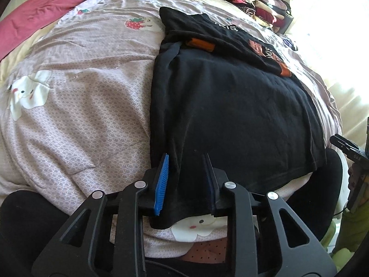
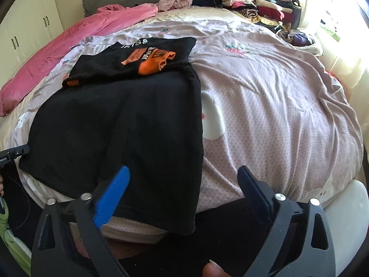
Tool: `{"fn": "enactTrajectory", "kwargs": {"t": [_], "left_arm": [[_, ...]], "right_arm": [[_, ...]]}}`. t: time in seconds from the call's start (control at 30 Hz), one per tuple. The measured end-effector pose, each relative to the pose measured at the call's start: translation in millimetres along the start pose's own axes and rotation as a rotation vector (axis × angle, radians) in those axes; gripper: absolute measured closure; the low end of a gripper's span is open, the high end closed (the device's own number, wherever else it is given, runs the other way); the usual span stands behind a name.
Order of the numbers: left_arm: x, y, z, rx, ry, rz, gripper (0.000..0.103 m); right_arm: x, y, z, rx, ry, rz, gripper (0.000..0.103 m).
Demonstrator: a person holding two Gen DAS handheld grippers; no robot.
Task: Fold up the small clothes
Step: 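Grasp the black hem with the left tool while the right tool grasps it too, then lift the hem with both tools and carry it toward the collar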
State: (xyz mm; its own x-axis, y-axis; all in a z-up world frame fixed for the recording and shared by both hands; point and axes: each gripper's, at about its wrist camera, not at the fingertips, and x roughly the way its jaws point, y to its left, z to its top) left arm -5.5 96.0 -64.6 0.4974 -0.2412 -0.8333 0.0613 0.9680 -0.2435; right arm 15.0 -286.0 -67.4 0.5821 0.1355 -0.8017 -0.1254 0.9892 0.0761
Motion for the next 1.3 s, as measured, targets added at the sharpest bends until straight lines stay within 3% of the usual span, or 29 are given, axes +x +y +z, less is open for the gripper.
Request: {"fn": "enactTrajectory", "kwargs": {"t": [0.07,0.13,0.4,0.5,0.57,0.63,0.73,1.0,1.07,1.3], "left_arm": [[1,0,0,-0.003,0.002,0.0,0.082],[2,0,0,-0.002,0.005,-0.001,0.082],[6,1,0,-0.005,0.013,0.002,0.082],[8,1,0,-0.008,0.015,0.002,0.082],[9,2,0,-0.01,0.017,0.002,0.082],[10,1,0,-0.008,0.017,0.004,0.082],[8,0,0,-0.003,0.016,0.005,0.082],[10,8,0,-0.038,0.02,-0.018,0.082],[8,10,0,-0.05,0.017,-0.022,0.082],[-3,15,0,-0.068,0.003,-0.032,0.079]], "right_arm": [[5,2,-2,-0.011,0.018,0.015,0.043],[10,3,-4,-0.012,0.033,0.023,0.052],[29,-5,-11,0.029,0.081,0.051,0.058],[34,-6,-14,0.043,0.088,0.078,0.069],[31,-7,-14,0.042,0.076,0.089,0.085],[26,-7,-13,0.042,0.06,0.106,0.094],[19,-7,-12,0.04,0.038,0.137,0.094],[30,-10,-14,0.054,0.073,0.116,0.087],[33,-11,-14,0.058,0.081,0.107,0.08],[34,-10,-14,0.053,0.085,0.11,0.08]]}}
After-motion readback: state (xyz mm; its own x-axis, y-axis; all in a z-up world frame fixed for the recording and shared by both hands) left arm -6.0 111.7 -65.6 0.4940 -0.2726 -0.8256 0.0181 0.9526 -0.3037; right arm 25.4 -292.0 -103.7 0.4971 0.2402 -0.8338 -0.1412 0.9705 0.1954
